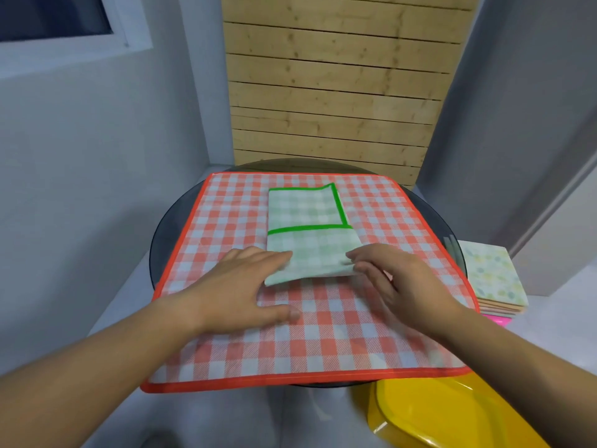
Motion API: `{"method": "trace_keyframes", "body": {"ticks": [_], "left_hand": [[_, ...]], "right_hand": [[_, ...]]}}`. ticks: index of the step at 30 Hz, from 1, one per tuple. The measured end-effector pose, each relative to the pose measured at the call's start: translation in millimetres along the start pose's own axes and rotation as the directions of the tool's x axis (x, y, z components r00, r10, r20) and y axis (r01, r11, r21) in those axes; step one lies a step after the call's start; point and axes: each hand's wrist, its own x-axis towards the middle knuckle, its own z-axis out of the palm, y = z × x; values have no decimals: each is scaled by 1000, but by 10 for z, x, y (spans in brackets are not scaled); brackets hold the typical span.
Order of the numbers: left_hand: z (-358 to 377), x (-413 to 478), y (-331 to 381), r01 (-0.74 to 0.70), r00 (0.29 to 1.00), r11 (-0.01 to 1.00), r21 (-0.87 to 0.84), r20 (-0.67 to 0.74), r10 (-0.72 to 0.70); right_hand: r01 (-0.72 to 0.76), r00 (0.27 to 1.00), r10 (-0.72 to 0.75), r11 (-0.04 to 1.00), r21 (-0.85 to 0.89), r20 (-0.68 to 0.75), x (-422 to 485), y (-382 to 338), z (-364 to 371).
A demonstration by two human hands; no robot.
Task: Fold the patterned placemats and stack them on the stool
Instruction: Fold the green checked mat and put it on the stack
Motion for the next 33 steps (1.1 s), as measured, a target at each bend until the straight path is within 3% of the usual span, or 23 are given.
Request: {"method": "trace_keyframes", "body": {"ticks": [6, 13, 19, 21, 24, 26, 30, 33], "left_hand": [[-89, -1, 8, -20, 976, 971, -240, -217, -34], [-98, 83, 46, 70, 982, 873, -482, -120, -145], [-124, 256, 68, 117, 970, 775, -621, -96, -223], [-141, 328, 56, 120, 963, 692, -712, -86, -255], [-146, 431, 20, 155, 946, 627, -764, -68, -316], [-130, 489, -7, 195, 930, 638, -745, -65, -361], [-98, 557, -48, 238, 923, 682, -691, -57, -380], [-72, 588, -68, 265, 912, 708, -655, -69, -405]], "right_hand": [[-68, 995, 80, 984, 166, -67, 107, -178, -256], [-182, 979, 203, 930, 319, -33, 240, -259, -483], [-200, 953, 279, 867, 457, -113, 405, -240, -497], [-240, 928, 354, 810, 535, -120, 457, -194, -458], [-314, 906, 423, 670, 672, 1, 468, -103, -335], [-417, 882, 464, 693, 589, 78, 455, -6, -214], [-555, 830, 507, 793, 251, 231, 446, 169, -46], [-560, 825, 518, 803, 205, 223, 451, 216, 6]]}}
